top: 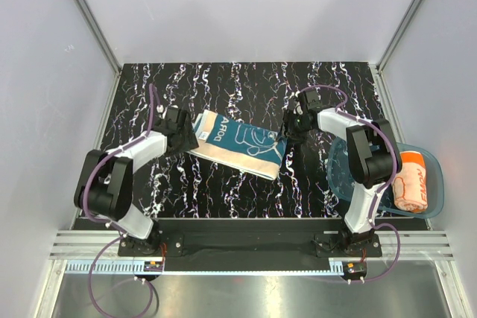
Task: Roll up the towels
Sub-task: Fold the towel, then roll the towel
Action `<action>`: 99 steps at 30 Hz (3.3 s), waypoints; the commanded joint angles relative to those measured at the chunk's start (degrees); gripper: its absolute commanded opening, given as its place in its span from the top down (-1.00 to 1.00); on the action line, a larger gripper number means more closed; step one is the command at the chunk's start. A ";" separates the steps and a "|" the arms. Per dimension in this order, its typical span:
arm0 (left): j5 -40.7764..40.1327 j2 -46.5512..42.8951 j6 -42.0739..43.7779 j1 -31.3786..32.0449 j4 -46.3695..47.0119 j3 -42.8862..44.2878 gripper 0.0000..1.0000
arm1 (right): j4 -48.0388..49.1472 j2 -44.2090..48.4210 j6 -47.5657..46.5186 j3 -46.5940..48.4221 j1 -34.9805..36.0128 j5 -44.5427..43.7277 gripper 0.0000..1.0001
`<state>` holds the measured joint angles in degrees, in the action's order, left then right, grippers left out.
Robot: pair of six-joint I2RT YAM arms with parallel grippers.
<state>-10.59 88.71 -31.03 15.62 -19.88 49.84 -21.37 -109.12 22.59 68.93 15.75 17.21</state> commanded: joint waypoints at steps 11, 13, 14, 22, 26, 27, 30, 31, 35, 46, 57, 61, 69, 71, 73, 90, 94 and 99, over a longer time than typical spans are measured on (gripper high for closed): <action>-9.44 -4.06 4.74 5.89 -5.43 12.55 -0.67 | -3.77 11.03 -1.50 -0.90 0.07 -4.72 -0.65; -11.11 -4.94 7.54 11.24 -4.91 13.70 -0.67 | -4.12 13.22 -1.32 -2.04 0.16 -5.69 -0.66; -11.64 -5.21 8.34 13.37 -4.38 14.22 -0.67 | -4.21 13.93 -1.41 -2.39 0.07 -6.05 -0.66; -15.78 1.02 13.80 37.00 3.79 17.38 -0.66 | -8.25 23.50 2.36 -4.94 -2.65 -14.91 -0.64; -14.72 8.92 16.08 44.66 5.99 22.92 -0.64 | -9.83 30.44 4.57 -6.52 -4.41 -18.43 -0.55; -15.68 12.42 16.35 45.98 5.47 26.06 -0.64 | -10.53 33.24 4.92 -6.78 -4.50 -19.14 -0.55; -16.30 18.77 16.35 49.15 3.19 31.78 -0.64 | -12.29 37.31 4.57 -6.96 -4.76 -20.72 -0.56; -15.96 20.00 16.26 49.42 3.01 32.59 -0.65 | -12.99 37.92 4.31 -6.88 -4.94 -20.73 -0.56; -15.08 24.40 14.51 49.60 0.99 35.76 -0.66 | -15.37 40.38 3.52 -7.31 -4.94 -21.52 -0.56; -15.25 29.77 10.55 50.04 -0.16 34.53 -0.65 | -14.67 41.36 4.04 -9.51 -5.03 -19.41 -0.53; -12.36 29.60 4.66 49.34 2.38 29.44 0.33 | -14.58 41.18 3.60 -9.86 -5.03 -19.15 -0.48; -10.16 28.28 4.31 49.07 3.35 28.12 1.00 | -14.14 41.27 3.51 -10.21 -5.11 -17.75 -0.46; 6.77 18.97 -1.12 44.16 10.11 23.20 1.00 | -9.31 39.17 3.60 -11.36 -5.11 -2.29 -0.45; 10.13 16.07 -3.68 42.58 14.23 21.01 1.00 | -9.13 37.24 4.13 -11.36 -5.11 -0.96 -0.46; 15.32 13.35 -7.37 40.11 17.49 17.23 1.00 | -8.43 36.09 4.65 -11.97 -5.11 0.71 -0.49; 29.31 7.27 -42.50 27.28 49.39 -7.11 1.00 | 9.93 35.12 12.03 -20.40 -4.94 16.79 -0.40; 28.96 7.71 -51.22 25.34 60.01 -13.27 1.00 | 15.90 34.86 14.67 -23.12 -4.94 20.49 -0.22; 26.33 8.15 -60.18 24.55 66.54 -19.86 1.00 | 26.27 33.54 17.31 -26.21 -4.59 25.31 -0.11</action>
<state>17.10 98.43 -82.56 40.51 36.07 32.51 -5.32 -75.50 37.28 43.86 10.87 37.06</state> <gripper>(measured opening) 0.037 0.563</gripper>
